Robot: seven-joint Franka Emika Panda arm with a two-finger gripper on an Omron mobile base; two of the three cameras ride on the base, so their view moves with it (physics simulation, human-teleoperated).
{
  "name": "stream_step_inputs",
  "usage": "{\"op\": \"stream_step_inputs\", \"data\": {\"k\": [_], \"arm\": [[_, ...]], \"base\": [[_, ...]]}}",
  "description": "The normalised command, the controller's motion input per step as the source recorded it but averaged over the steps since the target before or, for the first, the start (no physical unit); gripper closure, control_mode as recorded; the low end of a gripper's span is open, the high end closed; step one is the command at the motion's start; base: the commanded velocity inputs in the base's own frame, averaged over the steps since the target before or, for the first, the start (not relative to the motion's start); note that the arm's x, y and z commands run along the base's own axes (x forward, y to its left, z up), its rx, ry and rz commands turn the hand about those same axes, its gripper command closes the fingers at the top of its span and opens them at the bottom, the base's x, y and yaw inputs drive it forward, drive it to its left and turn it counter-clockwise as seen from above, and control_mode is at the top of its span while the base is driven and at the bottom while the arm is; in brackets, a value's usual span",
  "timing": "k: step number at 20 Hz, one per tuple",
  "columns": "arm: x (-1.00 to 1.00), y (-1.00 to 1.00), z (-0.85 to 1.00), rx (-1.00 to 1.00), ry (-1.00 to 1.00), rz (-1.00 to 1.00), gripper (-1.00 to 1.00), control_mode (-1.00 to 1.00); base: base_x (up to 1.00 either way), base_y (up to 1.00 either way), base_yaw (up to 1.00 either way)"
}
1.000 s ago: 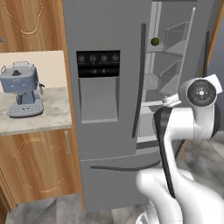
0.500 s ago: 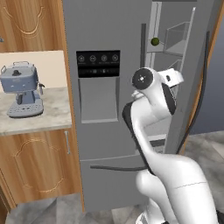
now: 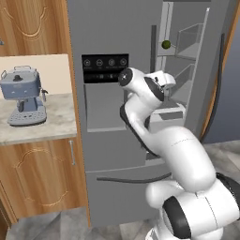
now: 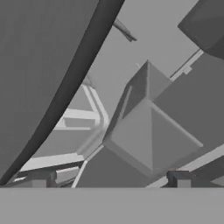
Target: Open the fridge, remove the peach, lime, and chicken drumstick, and place them on any counter.
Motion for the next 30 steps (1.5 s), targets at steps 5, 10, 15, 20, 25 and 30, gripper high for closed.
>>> {"op": "stream_step_inputs", "data": {"k": [5, 10, 15, 20, 25, 30], "arm": [[0.43, -0.49, -0.17, -0.01, 0.00, 0.00, -1.00, -1.00], [0.29, -0.72, -0.18, 0.00, 0.07, 0.00, -1.00, -1.00], [-0.09, -0.85, -0.22, 0.00, 0.03, 0.00, -1.00, -1.00], [-0.66, -1.00, -0.17, 0.00, 0.02, -0.01, -1.00, -1.00], [-0.98, -1.00, -0.30, 0.00, 0.04, -0.04, -1.00, -1.00], [-1.00, -1.00, -0.37, 0.00, 0.00, -0.04, -1.00, -1.00]], "base": [[0.00, 0.00, 0.00], [0.00, 0.00, 0.00], [0.00, 0.00, 0.00], [0.00, 0.00, 0.00], [0.00, 0.00, 0.00], [0.00, 0.00, 0.00]]}}
